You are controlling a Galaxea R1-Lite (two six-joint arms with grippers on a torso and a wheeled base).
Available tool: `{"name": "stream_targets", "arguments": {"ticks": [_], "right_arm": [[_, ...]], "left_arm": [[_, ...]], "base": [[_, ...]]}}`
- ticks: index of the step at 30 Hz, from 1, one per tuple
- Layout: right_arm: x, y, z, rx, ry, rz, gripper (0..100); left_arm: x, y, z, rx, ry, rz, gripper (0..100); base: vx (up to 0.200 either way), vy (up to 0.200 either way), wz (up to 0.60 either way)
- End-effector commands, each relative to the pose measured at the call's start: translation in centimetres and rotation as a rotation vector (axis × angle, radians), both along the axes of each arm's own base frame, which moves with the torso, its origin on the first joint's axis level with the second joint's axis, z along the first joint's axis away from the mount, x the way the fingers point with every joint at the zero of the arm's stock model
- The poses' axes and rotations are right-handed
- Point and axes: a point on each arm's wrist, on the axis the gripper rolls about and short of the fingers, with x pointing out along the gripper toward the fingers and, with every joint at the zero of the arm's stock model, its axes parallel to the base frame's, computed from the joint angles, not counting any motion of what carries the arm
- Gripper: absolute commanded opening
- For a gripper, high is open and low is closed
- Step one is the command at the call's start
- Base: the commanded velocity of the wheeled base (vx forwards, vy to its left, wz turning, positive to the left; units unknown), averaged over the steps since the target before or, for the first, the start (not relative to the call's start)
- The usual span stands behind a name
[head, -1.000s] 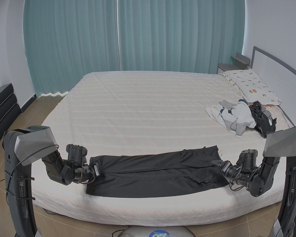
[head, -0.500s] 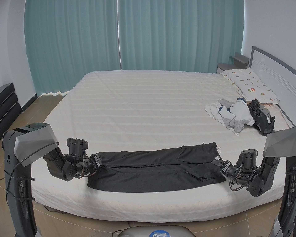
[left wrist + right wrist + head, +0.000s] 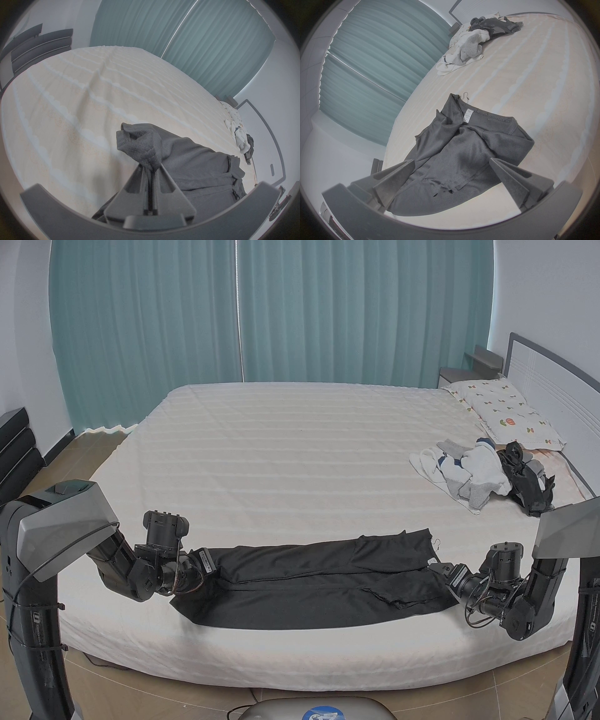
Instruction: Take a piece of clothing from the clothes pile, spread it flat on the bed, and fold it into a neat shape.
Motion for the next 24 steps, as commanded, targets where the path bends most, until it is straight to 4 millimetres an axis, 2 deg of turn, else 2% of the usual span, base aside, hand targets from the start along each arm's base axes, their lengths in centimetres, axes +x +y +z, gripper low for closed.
{"name": "stream_targets", "arguments": {"ticks": [1, 10, 12, 13, 24], "right_arm": [[0.0, 0.0, -0.1, 0.0, 0.002, -0.001, 100], [0.0, -0.1, -0.1, 0.0, 0.002, -0.002, 100], [0.0, -0.1, -0.1, 0.0, 0.002, -0.002, 100], [0.0, -0.1, -0.1, 0.0, 0.002, -0.002, 100], [0.0, 0.0, -0.1, 0.0, 0.002, 0.001, 100]], "left_arm": [[0.2, -1.1, 1.6, 0.011, -0.044, -0.004, 0], [0.3, -4.5, 3.7, 0.024, -0.006, -0.044, 0], [0.3, -4.5, 3.7, 0.022, -0.004, -0.044, 0], [0.6, -5.6, 4.6, -0.011, 0.009, -0.028, 0], [1.5, -9.1, 7.4, -0.077, 0.081, -0.021, 0]], "base": [[0.0, -0.2, 0.0], [0.0, -0.2, 0.0], [0.0, -0.2, 0.0], [0.0, -0.2, 0.0], [0.0, -0.2, 0.0]]}}
